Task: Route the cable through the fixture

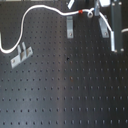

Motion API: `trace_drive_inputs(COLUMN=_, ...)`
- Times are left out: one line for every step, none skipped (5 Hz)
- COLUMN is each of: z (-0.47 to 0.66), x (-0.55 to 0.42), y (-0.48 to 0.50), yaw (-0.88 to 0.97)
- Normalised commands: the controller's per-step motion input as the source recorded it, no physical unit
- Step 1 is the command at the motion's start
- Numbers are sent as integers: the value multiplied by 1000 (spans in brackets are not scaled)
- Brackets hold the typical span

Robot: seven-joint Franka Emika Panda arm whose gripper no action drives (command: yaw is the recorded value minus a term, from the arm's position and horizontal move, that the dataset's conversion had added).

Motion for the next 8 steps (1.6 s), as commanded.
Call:
trace_drive_inputs(z=115, x=309, y=-14, yaw=-266)
trace_drive_inputs(z=210, x=185, y=223, yaw=-271)
trace_drive_inputs(z=264, x=43, y=368, yaw=-349)
trace_drive_inputs(z=207, x=-128, y=347, yaw=-426)
trace_drive_inputs(z=134, x=-185, y=344, yaw=-397)
trace_drive_inputs(z=-3, x=-275, y=25, yaw=-160)
trace_drive_inputs(z=-2, x=-138, y=-91, yaw=-89)
trace_drive_inputs(z=-1, x=-147, y=-104, yaw=-86)
